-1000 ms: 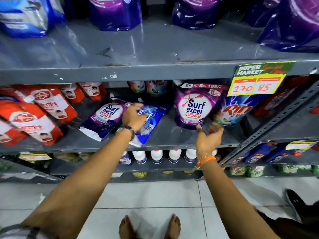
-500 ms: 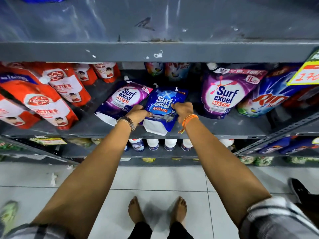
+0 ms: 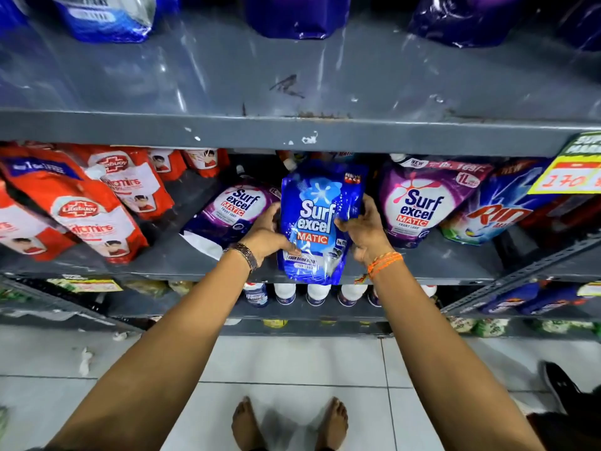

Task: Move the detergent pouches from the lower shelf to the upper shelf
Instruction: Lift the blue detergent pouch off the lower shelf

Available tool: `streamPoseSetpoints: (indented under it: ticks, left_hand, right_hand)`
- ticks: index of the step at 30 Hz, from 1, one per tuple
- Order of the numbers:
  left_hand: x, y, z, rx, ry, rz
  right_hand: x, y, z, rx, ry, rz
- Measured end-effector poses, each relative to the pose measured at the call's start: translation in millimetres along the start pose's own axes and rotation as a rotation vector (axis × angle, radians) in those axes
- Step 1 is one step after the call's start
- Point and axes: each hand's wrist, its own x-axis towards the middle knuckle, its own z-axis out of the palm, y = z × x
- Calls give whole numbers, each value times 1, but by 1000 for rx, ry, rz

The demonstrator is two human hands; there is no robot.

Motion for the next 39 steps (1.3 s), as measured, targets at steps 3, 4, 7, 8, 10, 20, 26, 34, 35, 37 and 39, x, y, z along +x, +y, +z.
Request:
streamPoseSetpoints:
  ticks: [3,4,7,8,10,20,26,34,35,37,39]
  left_hand:
    - [7,10,0,7,48,164]
    - [11,12,1,18,83,202]
    - [25,13,7,45,198,260]
    - [29,12,10,54,233,277]
    - [37,8,18,63,294,303]
    - [48,-3,14,170,266,321]
    - [36,6,-91,624,491,256]
    - [47,-1,-154,577,335,-105]
    - [49,-2,-155,518,318,-120]
    - [49,-4,-162,380,262,-139]
    - [47,-4,-159,272,195,-166]
  right_hand:
    - [6,-13,6,-48,-22,-176]
    - [8,-16,9,-57,-20,-219]
    - [12,-22,19,-113,11,-312]
    - [14,-21,22,-134,29,-332]
    - [19,-19,25,-141,63,-350]
    - [26,-3,24,-171,208,-417]
    - [-3,33,35,156,417,-225]
    - [-15,70,148,118,141,227]
    - [-12,69,157,51,116,242]
    - [-6,67,176,-47,84,231]
    - [6,60,174,-142,101,237]
